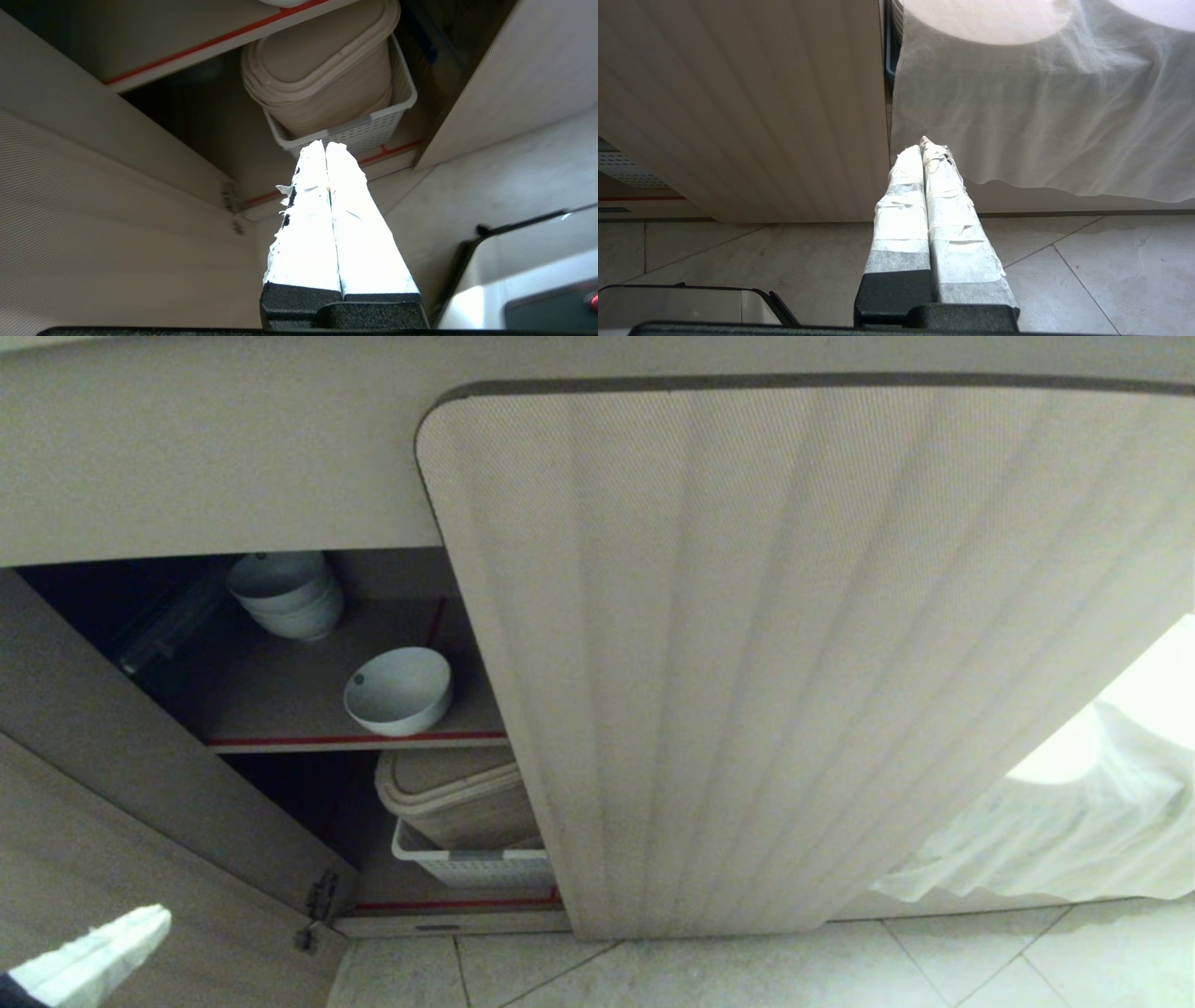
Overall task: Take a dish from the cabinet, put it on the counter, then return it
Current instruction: Take the bowl from the cabinet
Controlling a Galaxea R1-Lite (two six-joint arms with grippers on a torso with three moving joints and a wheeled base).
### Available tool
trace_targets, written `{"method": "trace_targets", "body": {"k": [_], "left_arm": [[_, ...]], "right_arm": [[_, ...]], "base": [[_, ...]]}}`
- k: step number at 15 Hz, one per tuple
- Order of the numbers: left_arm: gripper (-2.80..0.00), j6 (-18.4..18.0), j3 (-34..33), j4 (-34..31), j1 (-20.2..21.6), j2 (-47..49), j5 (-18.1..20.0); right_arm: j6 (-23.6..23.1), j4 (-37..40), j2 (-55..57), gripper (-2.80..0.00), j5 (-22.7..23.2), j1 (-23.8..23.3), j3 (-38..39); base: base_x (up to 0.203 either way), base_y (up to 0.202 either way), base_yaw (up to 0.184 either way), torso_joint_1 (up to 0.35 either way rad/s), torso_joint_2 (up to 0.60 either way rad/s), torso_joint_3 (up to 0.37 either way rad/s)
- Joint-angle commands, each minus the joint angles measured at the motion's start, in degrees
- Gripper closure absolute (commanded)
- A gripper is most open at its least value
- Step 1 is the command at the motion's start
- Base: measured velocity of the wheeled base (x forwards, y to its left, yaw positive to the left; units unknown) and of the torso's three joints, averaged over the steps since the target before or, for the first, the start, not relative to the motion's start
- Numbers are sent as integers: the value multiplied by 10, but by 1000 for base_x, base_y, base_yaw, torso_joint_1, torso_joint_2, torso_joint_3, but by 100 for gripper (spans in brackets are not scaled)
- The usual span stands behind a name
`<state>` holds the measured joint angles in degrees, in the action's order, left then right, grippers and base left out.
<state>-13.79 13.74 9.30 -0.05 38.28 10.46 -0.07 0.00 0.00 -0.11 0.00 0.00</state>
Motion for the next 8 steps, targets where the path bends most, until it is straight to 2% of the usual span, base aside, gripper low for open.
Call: {"method": "trace_targets", "body": {"k": [1, 3, 8], "left_arm": [[0, 33, -8, 51, 0, 89, 1], [0, 85, -27, 72, -3, 109, 6], [0, 159, -33, 81, -8, 151, 11]], "right_arm": [[0, 0, 0, 0, 0, 0, 0], [0, 0, 0, 0, 0, 0, 0], [0, 0, 0, 0, 0, 0, 0]], "base": [[0, 0, 0, 0, 0, 0], [0, 0, 0, 0, 0, 0], [0, 0, 0, 0, 0, 0]]}}
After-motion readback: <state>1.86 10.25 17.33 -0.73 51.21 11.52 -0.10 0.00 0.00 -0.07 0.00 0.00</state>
